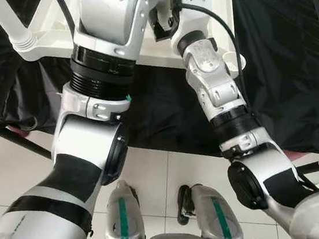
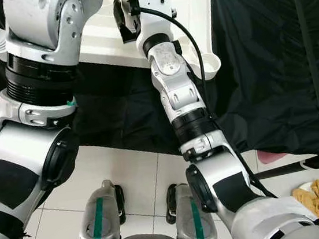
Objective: Building children table
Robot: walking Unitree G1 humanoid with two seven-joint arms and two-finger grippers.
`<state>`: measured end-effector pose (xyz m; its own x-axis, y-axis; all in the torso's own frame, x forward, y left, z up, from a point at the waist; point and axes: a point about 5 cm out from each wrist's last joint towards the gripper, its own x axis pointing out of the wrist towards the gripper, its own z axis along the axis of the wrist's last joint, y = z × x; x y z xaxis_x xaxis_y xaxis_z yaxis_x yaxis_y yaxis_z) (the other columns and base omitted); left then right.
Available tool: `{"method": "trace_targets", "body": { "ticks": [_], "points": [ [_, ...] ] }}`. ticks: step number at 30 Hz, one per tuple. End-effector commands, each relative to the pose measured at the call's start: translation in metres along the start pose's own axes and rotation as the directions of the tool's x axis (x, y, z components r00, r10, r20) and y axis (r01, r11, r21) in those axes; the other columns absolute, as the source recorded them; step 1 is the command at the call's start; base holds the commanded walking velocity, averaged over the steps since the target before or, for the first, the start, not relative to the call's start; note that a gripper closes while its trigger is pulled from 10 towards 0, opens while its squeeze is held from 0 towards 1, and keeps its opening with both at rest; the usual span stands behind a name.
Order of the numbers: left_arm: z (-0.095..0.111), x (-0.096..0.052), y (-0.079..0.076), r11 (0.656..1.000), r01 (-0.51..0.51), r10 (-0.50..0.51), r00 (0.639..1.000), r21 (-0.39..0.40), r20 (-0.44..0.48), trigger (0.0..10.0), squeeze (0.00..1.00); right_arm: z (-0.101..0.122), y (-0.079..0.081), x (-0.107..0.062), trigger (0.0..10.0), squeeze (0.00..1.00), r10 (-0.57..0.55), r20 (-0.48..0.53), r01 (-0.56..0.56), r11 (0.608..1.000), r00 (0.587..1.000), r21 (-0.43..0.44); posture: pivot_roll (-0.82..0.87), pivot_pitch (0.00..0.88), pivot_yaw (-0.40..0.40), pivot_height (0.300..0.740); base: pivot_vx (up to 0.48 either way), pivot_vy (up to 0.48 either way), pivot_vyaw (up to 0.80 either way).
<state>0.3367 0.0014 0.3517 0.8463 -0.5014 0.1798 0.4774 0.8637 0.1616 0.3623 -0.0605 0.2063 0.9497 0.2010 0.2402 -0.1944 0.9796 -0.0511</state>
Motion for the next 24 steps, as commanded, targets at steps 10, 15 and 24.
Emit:
{"method": "trace_targets", "body": {
  "ticks": [10,15,24],
  "points": [
    [0.005,-0.001,-0.009,0.999,0.049,-0.049,0.999,-0.004,0.016,10.0,0.00,0.001,-0.004,0.010,10.0,0.00,-0.002,0.048,0.001,0.999,0.999,0.034,0.14,0.039,-0.044,0.740,0.000,0.000,0.00],
    [0.005,-0.001,-0.010,0.999,0.049,-0.049,0.999,0.002,0.017,10.0,0.00,0.004,-0.006,0.012,10.0,0.00,-0.013,0.071,0.009,0.999,0.997,0.049,0.14,0.039,-0.044,0.740,0.000,0.000,0.00],
    [0.006,-0.002,-0.010,0.999,0.047,-0.047,0.999,0.003,0.015,10.0,0.00,0.013,-0.011,0.015,4.4,0.00,-0.041,0.125,0.028,0.995,0.991,0.097,0.13,0.041,-0.042,0.740,0.000,0.000,0.00]
  ]
}}
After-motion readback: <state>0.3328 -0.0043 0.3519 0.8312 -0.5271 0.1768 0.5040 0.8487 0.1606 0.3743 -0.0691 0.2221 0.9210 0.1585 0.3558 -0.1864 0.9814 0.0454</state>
